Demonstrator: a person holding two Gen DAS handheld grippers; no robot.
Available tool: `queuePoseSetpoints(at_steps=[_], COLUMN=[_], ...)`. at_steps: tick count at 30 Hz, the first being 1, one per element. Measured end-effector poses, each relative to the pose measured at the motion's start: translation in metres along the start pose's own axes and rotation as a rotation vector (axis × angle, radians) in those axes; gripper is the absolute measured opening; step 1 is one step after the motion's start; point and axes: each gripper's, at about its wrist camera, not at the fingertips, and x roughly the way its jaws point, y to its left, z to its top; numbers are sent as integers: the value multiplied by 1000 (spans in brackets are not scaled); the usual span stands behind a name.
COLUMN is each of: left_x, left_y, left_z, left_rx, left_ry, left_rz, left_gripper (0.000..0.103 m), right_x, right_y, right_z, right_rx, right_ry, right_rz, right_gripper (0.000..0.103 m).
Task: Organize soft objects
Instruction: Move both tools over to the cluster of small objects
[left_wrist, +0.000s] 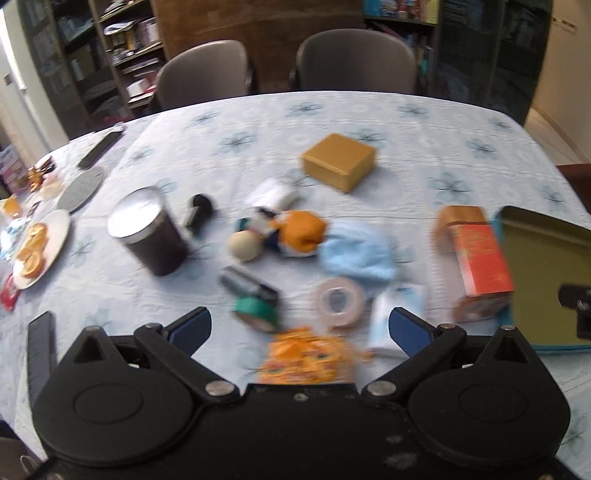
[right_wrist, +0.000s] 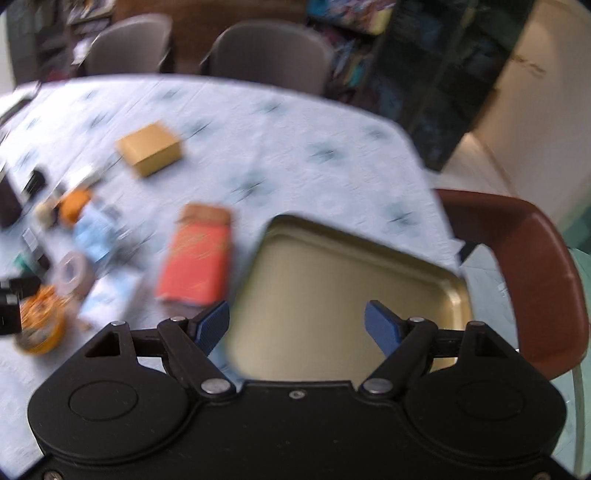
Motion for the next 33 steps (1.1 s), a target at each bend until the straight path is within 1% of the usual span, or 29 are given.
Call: queuePoseSetpoints(at_steps=[2, 4, 6, 8, 10, 13, 15, 17, 21, 23, 28, 29, 31, 33], left_x=[6, 9, 14, 21, 35, 55, 62, 69, 81, 89, 109, 113, 120, 127], left_y=[25, 49, 68, 82, 92, 101, 105, 108, 111, 116, 122, 123, 124, 126], left_z=[-7, -13, -18, -23, -28, -34, -37, -39, -38, -37, -36, -36, -36, -36], left_rx=[-9, -17, -26, -30, -29, -6, 8, 21, 47, 45, 36, 38, 37, 31], left_ry=[6, 9, 15, 25, 66, 125, 136, 146, 171, 185, 228, 236, 251, 272], left_rz=[31, 58, 71, 58, 53, 18, 8, -21, -55, -72, -106, -109, -115, -126], left_gripper=[103, 103, 103, 103, 103, 103, 103, 103, 103, 103, 103, 103, 103, 103], right_x=[6, 8, 11, 16, 22, 29, 34, 39, 62, 72, 92, 95, 95, 94], right_y=[20, 36, 49, 62, 76, 92, 99, 104, 119, 123, 130, 131, 130, 130], right_z=[-3, -6, -8, -8, -6, -3, 2, 6, 12, 13, 10, 9, 8, 7], right_rx=[-29, -37, -28, -37, -44, -24, 7, 44, 71, 78, 105, 111, 130, 133], right_ry=[62, 98, 124, 147, 147, 135, 129, 110, 133, 150, 194, 206, 195, 192], right_rz=[53, 112, 167, 203, 218, 245, 263, 278, 236, 209, 182, 174, 168, 167], right_gripper=[73, 68, 67, 67, 68, 68, 68, 68, 68, 68, 68, 70, 73, 73])
